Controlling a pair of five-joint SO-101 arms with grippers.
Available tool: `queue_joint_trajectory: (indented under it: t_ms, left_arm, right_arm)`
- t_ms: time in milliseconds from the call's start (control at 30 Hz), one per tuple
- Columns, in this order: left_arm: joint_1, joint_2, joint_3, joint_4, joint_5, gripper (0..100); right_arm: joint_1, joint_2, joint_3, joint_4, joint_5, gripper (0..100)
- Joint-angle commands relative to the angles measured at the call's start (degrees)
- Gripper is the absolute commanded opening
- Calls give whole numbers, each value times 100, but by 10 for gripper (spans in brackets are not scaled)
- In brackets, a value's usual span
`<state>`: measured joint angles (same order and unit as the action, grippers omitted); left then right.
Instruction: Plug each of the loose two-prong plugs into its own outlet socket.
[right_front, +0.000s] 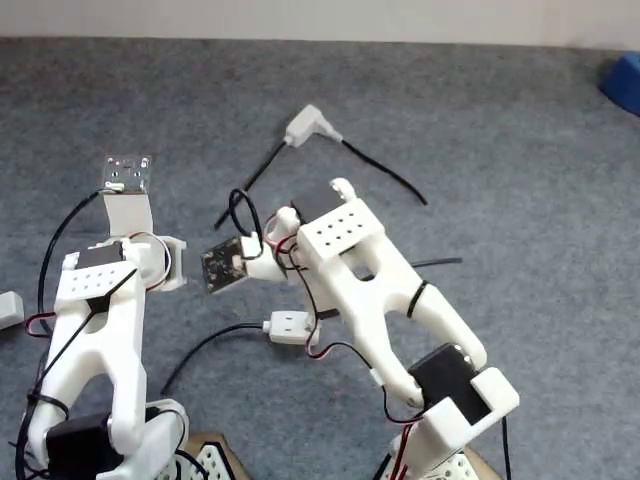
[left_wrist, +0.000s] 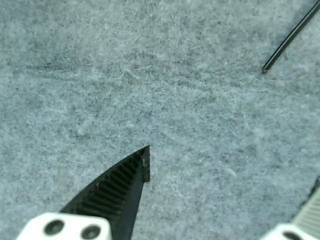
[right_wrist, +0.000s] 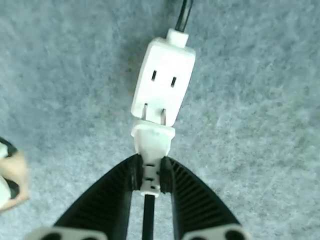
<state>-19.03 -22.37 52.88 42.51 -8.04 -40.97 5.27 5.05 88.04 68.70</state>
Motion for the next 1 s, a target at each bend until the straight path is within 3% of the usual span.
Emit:
queue_joint_trajectory:
  t_ms: [0,300,600,767,967]
  left_arm:
    - [66,-180,-66,9,35,470]
    - [57,-180,-66,18,35,470]
    - [145,-189,-66,26,35,470]
    - [567,-233,-303,114,35,470]
    - [690,-233,-1455,1363,-185,470]
  right_arm:
    - [-233,-57,-479,242,-167,9]
    - [-374,-31,-585,400,-220,8]
    - [198,-31,-558,330,-281,8]
    - [470,-31,-558,-549,-1336,8]
    - [1059,-48,-277,-1912,-3147,8]
